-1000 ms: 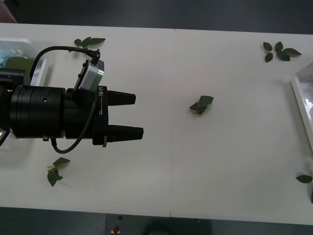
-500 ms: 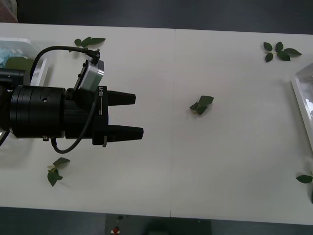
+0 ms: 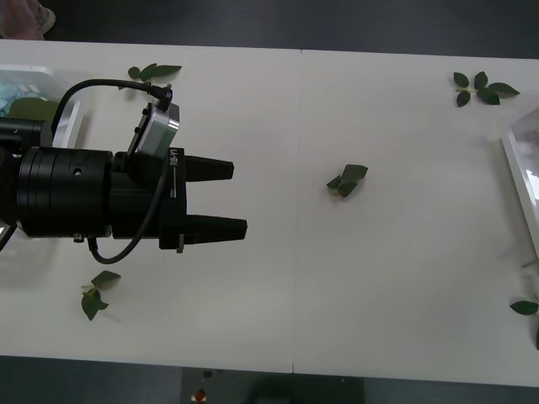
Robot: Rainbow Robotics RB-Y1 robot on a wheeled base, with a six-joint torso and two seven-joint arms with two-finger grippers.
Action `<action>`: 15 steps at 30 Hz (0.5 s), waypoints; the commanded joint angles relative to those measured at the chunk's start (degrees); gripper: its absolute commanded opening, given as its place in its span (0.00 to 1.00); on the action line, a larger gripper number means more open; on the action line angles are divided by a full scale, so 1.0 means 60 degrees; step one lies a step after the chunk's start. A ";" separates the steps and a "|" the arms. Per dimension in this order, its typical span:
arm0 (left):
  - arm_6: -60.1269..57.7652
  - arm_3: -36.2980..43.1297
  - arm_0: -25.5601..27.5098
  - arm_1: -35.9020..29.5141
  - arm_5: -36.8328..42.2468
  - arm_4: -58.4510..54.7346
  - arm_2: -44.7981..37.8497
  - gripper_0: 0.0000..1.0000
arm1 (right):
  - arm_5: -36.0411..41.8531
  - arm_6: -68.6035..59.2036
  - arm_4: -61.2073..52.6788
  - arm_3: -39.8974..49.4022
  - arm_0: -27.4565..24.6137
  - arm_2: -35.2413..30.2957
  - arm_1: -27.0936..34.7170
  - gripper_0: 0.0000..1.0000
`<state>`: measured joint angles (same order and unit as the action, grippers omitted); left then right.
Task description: Put the red flowers into the right box and the blue flowers into the left box
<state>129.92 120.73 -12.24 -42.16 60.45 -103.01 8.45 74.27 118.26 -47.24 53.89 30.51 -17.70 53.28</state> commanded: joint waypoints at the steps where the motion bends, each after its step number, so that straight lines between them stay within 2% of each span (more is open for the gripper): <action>1: -0.0251 0.0284 -0.0289 -0.0063 0.0047 -0.0029 -0.0075 1.00 | 0.0893 0.0475 -0.0023 0.1654 0.0145 -0.0566 0.0129 1.00; 8: -0.0251 0.0284 -0.0289 -0.0063 0.0047 -0.0029 -0.0075 1.00 | 0.2313 0.1720 -0.0360 0.3529 0.0145 -0.0712 0.0129 1.00; 15: -0.0251 0.0284 -0.0289 -0.0063 0.0047 -0.0029 -0.0075 1.00 | 0.3061 0.3478 -0.2000 0.4261 0.0174 -0.0712 0.0071 1.00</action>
<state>129.92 120.73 -12.24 -42.16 60.45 -103.01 8.45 92.09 134.29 -56.03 77.20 30.51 -21.98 53.28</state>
